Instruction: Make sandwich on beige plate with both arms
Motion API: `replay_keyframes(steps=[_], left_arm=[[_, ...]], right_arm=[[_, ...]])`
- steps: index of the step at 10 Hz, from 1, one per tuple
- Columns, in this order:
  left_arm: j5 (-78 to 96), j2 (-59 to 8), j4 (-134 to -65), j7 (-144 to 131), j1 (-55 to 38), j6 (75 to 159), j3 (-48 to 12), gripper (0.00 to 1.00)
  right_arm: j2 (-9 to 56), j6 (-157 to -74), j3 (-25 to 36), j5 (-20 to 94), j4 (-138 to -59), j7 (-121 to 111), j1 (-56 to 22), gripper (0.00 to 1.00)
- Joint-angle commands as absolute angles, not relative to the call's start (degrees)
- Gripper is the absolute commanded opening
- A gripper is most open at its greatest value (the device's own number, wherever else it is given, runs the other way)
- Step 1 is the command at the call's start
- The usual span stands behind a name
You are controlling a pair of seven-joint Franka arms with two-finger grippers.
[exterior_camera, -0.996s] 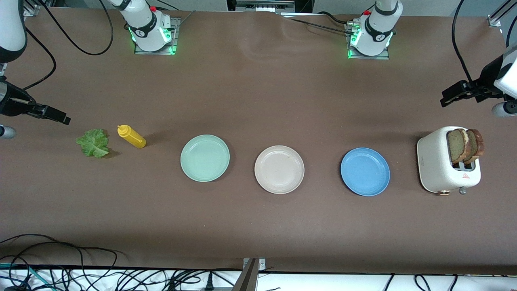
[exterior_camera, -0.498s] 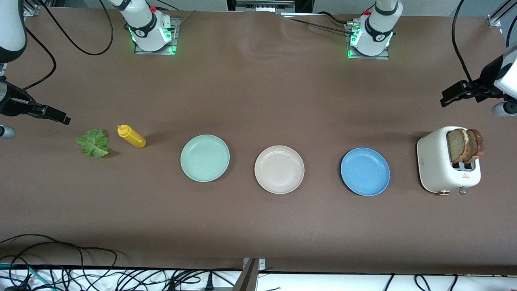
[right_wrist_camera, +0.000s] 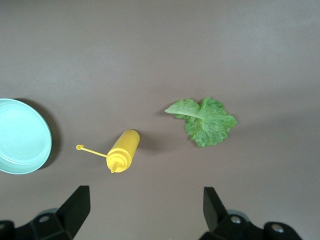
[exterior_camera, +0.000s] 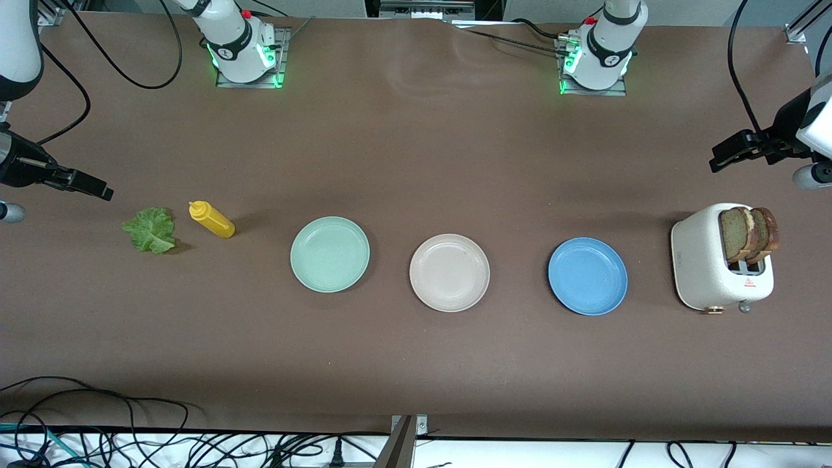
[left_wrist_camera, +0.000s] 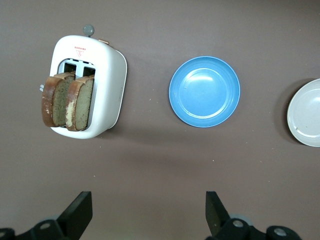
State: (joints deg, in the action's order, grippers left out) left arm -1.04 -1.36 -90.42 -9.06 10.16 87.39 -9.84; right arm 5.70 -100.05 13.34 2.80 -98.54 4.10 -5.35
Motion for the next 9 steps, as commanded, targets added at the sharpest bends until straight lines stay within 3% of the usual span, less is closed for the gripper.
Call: replay_keyframes(steps=[1, 9], left_arm=[[0.70, -2.20, -88.59, -8.96, 10.72, 86.40, -10.02, 1.00], [-0.09, -4.03, -88.59, -8.79, 10.72, 87.27, -10.02, 1.00]], right_arm=[[5.36, -99.84, 13.27, 2.20, -98.88, 3.60, -5.01, 1.00], [5.36, -99.84, 13.45, 2.20, -98.97, 3.52, -4.92, 1.00]])
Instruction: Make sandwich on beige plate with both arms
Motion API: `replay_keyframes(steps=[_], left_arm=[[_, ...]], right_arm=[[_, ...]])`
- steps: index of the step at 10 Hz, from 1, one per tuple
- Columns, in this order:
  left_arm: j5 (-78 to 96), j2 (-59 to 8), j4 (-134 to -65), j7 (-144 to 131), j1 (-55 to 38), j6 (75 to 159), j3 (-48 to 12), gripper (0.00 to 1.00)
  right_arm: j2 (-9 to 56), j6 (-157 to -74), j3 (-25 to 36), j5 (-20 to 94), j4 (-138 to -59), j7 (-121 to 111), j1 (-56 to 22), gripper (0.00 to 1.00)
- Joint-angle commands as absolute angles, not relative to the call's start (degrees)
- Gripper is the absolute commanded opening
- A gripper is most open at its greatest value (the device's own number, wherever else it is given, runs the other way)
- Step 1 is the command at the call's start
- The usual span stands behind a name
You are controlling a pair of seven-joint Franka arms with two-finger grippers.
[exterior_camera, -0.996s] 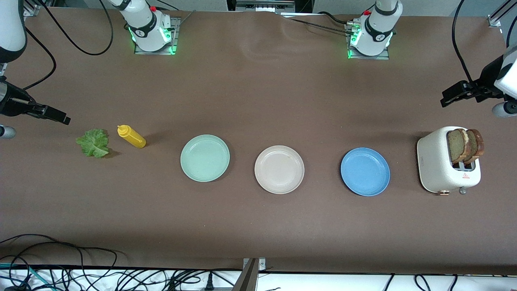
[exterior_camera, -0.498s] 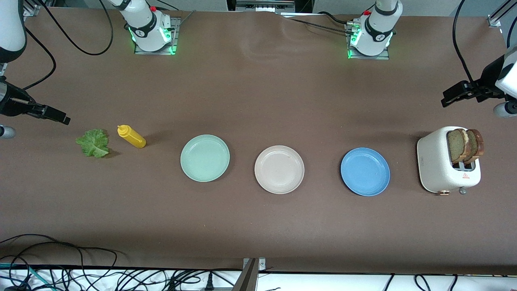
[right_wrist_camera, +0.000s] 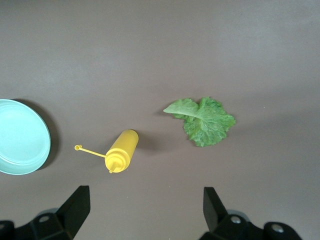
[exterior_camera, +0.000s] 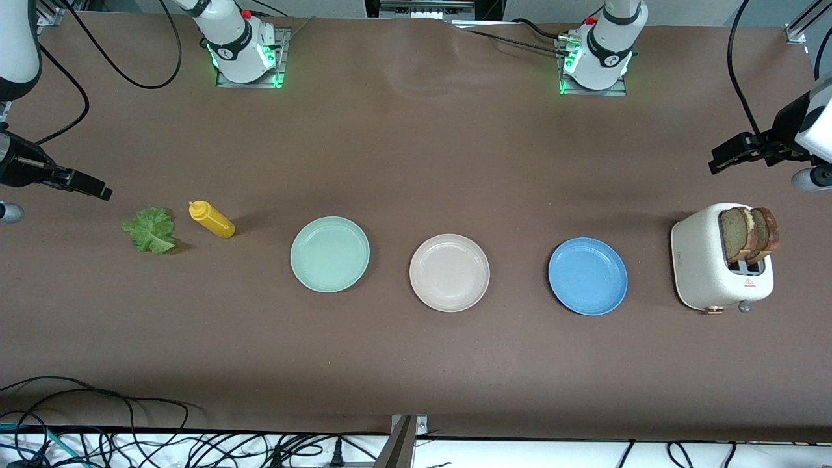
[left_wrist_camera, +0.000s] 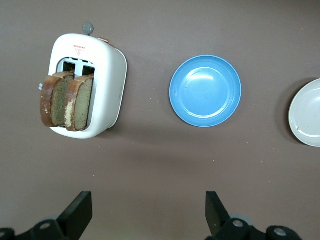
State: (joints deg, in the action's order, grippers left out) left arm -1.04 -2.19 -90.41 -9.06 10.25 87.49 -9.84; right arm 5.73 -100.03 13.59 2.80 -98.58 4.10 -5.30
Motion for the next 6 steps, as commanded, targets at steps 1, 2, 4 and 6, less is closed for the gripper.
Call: replay_keyframes(steps=[1, 2, 4, 6], left_arm=[[-0.09, -4.48, -88.59, -8.79, 10.81, 87.54, -9.85, 1.00], [-0.17, -5.27, -88.59, -8.88, 10.81, 88.50, -9.67, 1.00], [-2.01, -7.81, -88.51, -8.70, 10.98, 89.03, -8.53, 1.00], [-2.28, -10.36, -87.55, -8.70, 11.86, 89.74, -8.17, 1.00]], right_arm=[[5.36, -99.93, 13.45, 2.20, -98.96, 3.52, -4.92, 1.00], [5.36, -99.93, 13.36, 2.11, -99.05, 3.52, -4.92, 1.00], [5.45, -99.93, 13.36, 2.20, -99.14, 3.52, -4.92, 1.00], [5.45, -99.76, 13.53, 2.20, -99.14, 3.08, -4.83, 1.00]])
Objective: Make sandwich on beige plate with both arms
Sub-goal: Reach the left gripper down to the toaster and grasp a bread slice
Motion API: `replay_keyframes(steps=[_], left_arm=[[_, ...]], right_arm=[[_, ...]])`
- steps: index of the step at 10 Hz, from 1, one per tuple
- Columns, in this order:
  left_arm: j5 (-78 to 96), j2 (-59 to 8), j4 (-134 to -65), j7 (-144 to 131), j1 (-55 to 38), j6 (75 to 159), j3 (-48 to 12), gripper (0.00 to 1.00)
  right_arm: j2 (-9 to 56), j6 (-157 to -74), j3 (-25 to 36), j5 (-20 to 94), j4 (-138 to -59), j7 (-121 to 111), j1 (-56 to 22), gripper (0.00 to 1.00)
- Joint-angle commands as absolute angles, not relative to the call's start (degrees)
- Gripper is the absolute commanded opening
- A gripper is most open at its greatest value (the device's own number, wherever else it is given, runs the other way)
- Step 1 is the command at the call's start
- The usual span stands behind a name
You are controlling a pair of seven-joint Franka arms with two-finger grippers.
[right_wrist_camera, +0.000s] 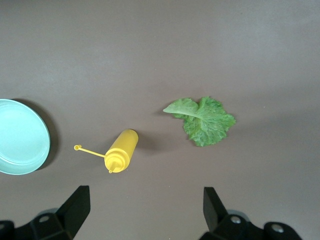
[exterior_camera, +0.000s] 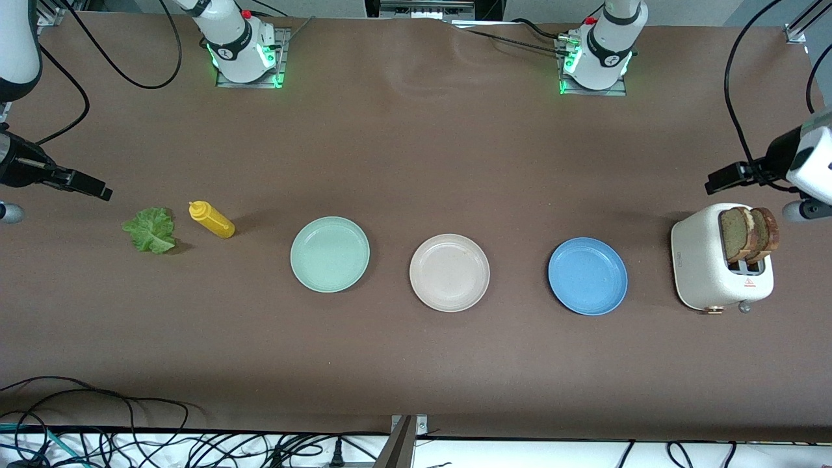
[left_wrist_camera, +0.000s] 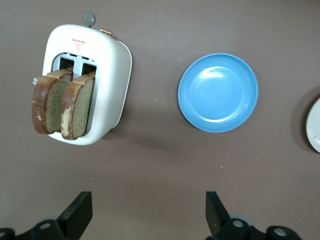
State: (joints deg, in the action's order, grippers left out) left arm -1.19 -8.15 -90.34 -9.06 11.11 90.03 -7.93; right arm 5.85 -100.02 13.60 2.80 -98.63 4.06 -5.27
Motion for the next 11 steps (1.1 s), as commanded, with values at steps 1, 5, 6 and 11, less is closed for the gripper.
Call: replay_keyframes(steps=[1, 5, 6, 11], left_arm=[[-2.46, -11.42, -86.84, -8.61, 12.21, 89.74, -8.17, 1.00], [-2.64, -16.42, -83.24, -2.75, 14.94, 91.74, -7.74, 1.00], [-5.51, -17.74, -83.23, 0.41, 14.94, 95.06, -7.73, 1.00], [-6.77, -21.79, -83.32, 1.85, 17.23, 99.22, -7.82, 1.00]], right_arm=[[5.45, -99.67, 14.06, 2.20, -99.14, 2.55, -4.83, 1.00], [5.45, -99.67, 15.29, 2.20, -99.05, 1.15, -4.83, 1.00], [5.45, -99.67, 15.29, 2.20, -99.14, 1.14, -4.92, 1.00], [5.36, -99.67, 15.29, 2.20, -99.05, 1.14, -4.83, 1.00]])
